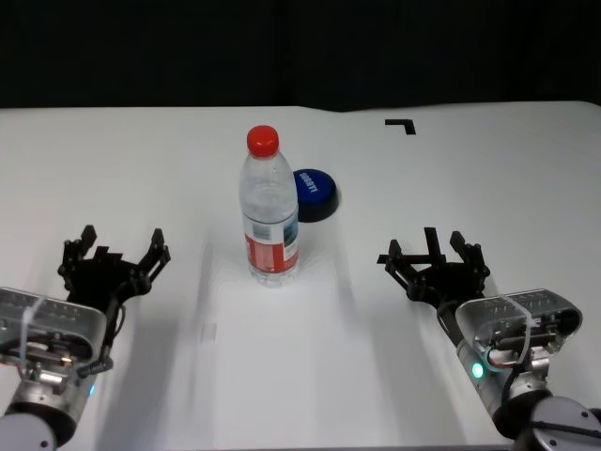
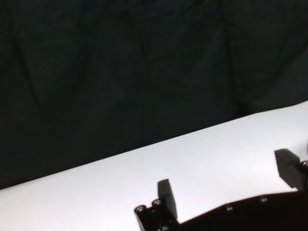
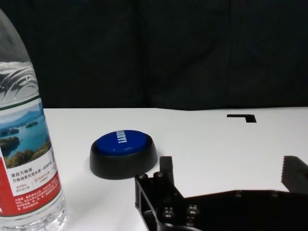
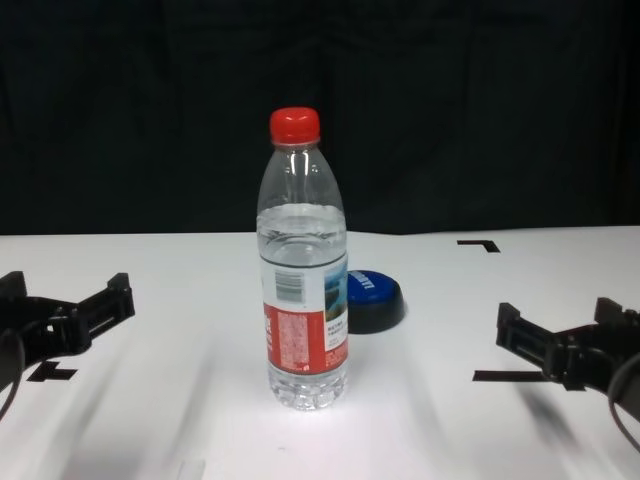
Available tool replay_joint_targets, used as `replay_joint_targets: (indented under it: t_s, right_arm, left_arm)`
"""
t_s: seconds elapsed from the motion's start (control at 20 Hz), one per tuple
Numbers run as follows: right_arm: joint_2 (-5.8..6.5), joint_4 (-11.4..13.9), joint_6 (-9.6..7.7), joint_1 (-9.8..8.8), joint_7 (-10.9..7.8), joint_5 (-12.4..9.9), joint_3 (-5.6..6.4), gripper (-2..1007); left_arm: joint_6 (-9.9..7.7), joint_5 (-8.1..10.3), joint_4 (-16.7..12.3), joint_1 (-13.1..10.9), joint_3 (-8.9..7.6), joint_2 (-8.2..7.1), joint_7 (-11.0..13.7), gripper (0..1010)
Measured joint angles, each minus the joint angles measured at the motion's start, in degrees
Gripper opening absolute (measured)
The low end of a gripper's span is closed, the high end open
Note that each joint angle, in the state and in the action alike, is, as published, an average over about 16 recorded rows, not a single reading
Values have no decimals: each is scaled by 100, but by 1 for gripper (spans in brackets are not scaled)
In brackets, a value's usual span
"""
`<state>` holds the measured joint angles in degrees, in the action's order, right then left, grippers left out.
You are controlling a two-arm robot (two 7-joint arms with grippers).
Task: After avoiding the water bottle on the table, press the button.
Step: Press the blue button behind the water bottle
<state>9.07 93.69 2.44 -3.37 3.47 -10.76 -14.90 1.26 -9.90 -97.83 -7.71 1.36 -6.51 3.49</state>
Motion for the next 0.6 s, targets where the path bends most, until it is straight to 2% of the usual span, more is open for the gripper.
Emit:
replay_joint_targets:
  t_s: [0.6]
  right_arm:
    - [0,0,0,0,0,0,0,1003]
  left_arm:
    - [110,111,12,-15,98,-58,102,1003]
